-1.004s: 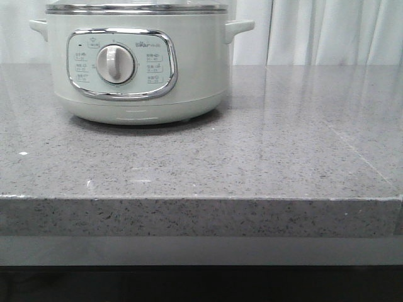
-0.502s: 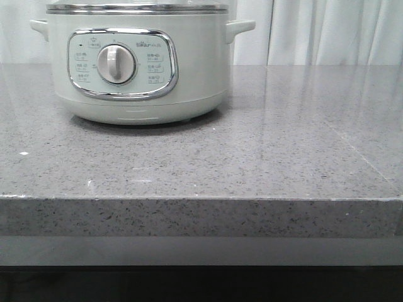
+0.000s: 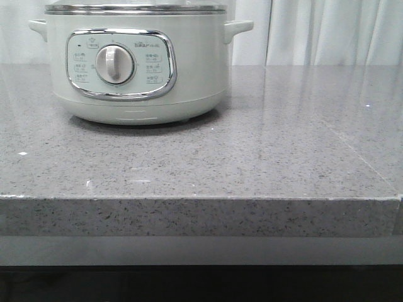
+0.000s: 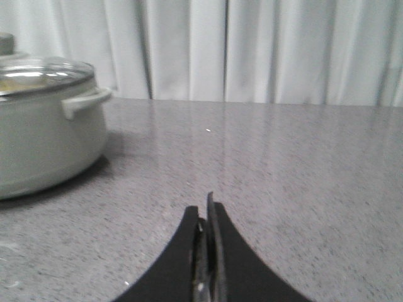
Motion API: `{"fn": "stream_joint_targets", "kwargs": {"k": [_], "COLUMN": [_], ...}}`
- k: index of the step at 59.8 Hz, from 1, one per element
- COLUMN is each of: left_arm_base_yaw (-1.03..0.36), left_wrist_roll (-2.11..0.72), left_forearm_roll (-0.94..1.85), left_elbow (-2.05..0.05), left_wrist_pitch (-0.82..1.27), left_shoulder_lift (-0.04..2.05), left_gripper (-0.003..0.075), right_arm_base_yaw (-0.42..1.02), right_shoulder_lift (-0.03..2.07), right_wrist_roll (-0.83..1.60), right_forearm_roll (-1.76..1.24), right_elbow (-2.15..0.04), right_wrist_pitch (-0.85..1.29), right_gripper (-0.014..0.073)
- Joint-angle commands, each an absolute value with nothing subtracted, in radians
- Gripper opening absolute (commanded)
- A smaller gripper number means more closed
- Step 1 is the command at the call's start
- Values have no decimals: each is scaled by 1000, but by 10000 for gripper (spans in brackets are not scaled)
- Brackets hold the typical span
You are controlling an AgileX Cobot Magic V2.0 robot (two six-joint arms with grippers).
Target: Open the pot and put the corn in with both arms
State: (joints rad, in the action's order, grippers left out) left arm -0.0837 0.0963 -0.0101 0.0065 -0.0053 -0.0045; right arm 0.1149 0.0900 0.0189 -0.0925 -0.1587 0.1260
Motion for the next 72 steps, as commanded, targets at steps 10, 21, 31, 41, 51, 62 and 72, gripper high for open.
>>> {"fn": "stream_joint_targets", "kwargs": {"k": [10,21,31,41,51,62,72], "left_arm_base_yaw": [-81,-81,-81,-81,-81,-81,-81], "left_wrist_roll": [104,104,104,104,104,104,104], "left_forearm_roll": [-6,-6,-6,-6,-6,-6,-6], "left_elbow": [12,12,12,12,12,12,12], "left_wrist_pitch": [-88,-88,-88,-88,-88,-88,-88], "left_shoulder_lift": [-23,-23,-23,-23,-23,-23,-23], "left_gripper": [-20,-20,-20,-20,-20,-20,-20], "right_arm_base_yaw": [35,24,24,24,21,-1,-6], "right_shoulder_lift": [17,-36,-33,-33,-33,-33,-33], "right_wrist_roll": [23,23,22,22,22,23,23], "right_forearm_roll": [-87,-87,-87,-87,-87,-87,-87], "right_elbow": [-64,12,27,27,27,27,27], "right_wrist_pitch": [11,-33,-45,-45,-45,-45,-45], "right_gripper": [-67,-67,-67,-67,-67,-67,-67]}}
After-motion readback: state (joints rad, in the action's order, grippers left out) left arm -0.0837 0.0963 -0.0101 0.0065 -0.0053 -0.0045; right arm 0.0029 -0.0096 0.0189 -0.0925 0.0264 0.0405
